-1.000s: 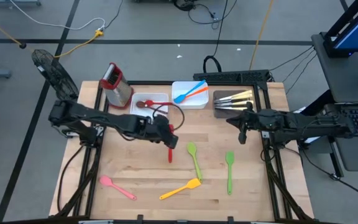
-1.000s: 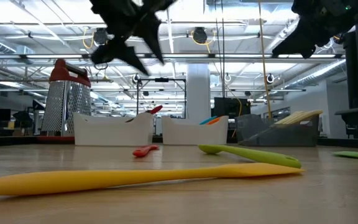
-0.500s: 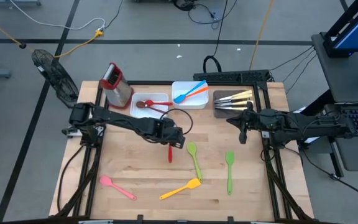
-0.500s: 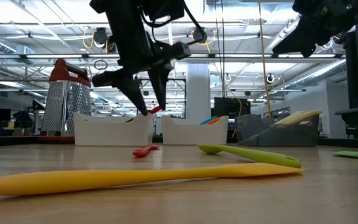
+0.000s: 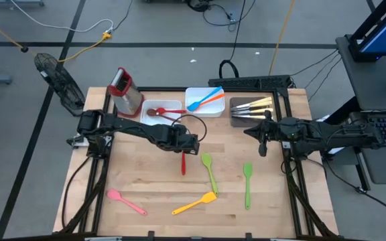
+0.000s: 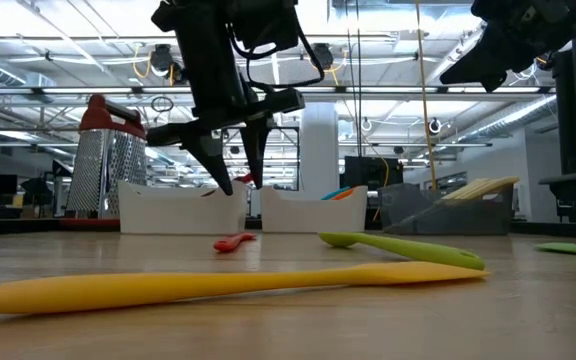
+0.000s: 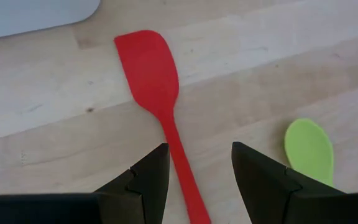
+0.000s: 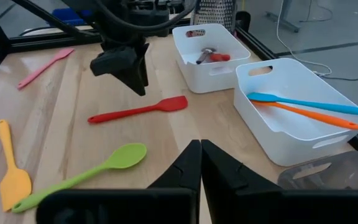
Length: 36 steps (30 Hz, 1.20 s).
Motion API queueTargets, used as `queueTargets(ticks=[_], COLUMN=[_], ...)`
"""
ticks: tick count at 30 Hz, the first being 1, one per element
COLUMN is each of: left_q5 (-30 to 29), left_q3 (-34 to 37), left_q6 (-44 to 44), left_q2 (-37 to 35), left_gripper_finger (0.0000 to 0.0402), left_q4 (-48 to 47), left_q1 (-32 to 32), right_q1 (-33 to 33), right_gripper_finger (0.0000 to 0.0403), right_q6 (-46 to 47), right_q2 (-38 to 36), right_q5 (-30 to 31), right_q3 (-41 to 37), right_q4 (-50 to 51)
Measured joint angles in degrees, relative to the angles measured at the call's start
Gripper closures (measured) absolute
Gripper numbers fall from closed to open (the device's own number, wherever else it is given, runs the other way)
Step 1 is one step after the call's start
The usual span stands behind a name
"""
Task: Pick & Place Kitchen Items
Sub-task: Put the red spatula into the right white bin
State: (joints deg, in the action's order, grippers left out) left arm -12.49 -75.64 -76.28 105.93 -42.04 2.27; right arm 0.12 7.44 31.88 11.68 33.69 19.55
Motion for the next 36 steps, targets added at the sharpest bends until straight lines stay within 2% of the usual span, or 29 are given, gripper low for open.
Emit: queueTargets(ticks=[11, 22, 29, 36], left_q5=[0.9, 2.1, 3.7, 0.2], left_q3=[0.0, 0.0, 0.0, 0.0], left_q6=[-3.9, -4.5, -6.0, -7.1], left_q2=[3.7, 5.5, 8.2, 8.4], left_gripper_finger=[0.0224, 0.0225, 0.0225, 0.0225], left_q4=[-0.5, 2.4, 3.2, 1.7], left_q1=[-0.1, -0.3, -1.4, -2.8], right_q1=[0.0, -0.2, -0.1, -0.1], right_gripper_finger=[0.0399, 0.0399, 0.0399, 0.0399], right_q6=[-2.7, -3.6, -3.6, -3.6], right_q2=[-0.7, -7.8, -9.2, -9.2], right_q5=[0.1, 1.8, 1.7, 1.7], right_q3=[0.0, 0.0, 0.0, 0.0], right_q4=[0.7, 6.3, 6.0, 6.2])
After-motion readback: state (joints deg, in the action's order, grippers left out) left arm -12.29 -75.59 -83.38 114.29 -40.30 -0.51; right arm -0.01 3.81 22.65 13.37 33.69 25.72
